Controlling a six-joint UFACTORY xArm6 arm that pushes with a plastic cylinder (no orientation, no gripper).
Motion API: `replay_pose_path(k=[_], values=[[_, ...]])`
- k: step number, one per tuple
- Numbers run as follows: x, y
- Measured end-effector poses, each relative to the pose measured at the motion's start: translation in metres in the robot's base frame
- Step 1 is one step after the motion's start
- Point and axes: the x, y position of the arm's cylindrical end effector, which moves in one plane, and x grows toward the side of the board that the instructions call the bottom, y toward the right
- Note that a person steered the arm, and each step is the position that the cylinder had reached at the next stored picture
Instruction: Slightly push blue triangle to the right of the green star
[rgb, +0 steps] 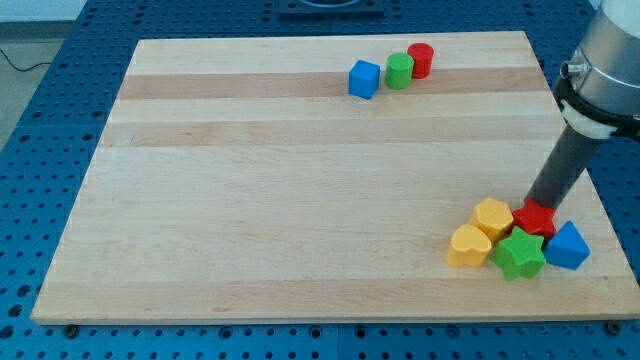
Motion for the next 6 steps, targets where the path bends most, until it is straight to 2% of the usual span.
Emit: replay_pose_path(k=[2,4,6], values=[[-0.026,0.024],[0.013,0.089],[0.037,0.035]])
